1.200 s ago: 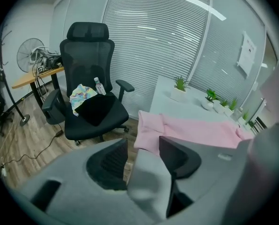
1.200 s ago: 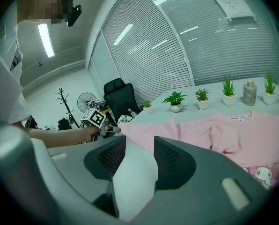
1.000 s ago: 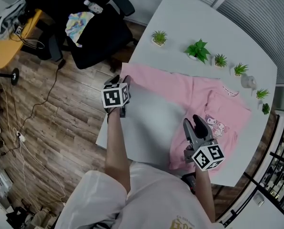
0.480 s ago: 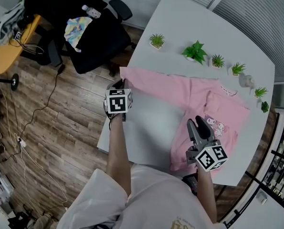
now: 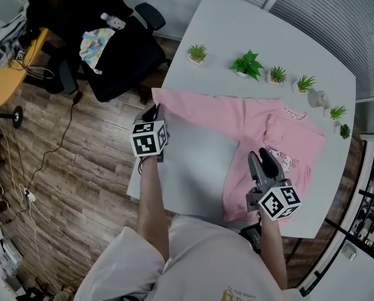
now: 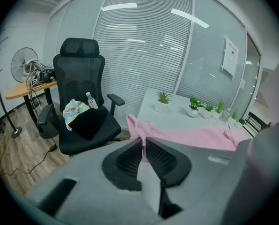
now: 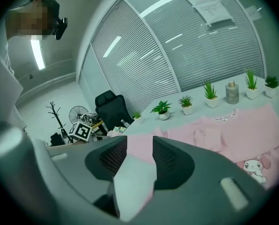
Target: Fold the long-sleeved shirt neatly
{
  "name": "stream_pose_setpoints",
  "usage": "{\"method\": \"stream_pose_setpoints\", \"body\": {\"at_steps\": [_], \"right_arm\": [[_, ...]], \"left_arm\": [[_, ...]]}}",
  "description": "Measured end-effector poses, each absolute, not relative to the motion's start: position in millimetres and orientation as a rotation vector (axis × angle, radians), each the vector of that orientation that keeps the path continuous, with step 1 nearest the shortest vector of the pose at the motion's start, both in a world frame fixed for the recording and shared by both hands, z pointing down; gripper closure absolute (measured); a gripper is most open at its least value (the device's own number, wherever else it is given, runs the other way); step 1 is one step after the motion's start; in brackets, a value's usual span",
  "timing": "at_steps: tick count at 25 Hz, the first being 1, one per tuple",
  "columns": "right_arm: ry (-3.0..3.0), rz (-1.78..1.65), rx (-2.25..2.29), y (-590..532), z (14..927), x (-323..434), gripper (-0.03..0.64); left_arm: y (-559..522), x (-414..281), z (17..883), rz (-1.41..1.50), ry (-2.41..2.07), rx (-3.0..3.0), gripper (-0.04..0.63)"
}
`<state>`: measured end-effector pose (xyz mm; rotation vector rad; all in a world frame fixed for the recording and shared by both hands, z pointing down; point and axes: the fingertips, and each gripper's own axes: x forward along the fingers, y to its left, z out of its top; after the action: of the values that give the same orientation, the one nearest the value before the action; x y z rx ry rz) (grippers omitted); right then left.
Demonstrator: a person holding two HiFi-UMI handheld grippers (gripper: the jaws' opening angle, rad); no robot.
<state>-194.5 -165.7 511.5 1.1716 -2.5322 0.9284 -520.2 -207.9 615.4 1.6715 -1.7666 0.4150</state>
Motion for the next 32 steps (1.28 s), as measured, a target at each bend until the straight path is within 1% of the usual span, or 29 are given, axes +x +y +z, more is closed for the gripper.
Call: {"method": "stream_pose_setpoints", "body": {"at_steps": [9, 17, 32], "right_arm": [[-2.556, 0.913, 1.212, -162, 501, -184, 0.448], [-2.569, 0.909, 1.258, -162, 492, -174, 0.448], [-2.594, 0.895, 1.352, -153, 478, -144, 0.448]], "left_arm": [[-213, -496, 583, 0.329, -1.752, 1.766, 0.566], [-215, -471, 563, 0.312, -1.712, 1.845, 0.566], [-217, -412, 536, 0.456, -1.625, 2.033, 0.566]]}}
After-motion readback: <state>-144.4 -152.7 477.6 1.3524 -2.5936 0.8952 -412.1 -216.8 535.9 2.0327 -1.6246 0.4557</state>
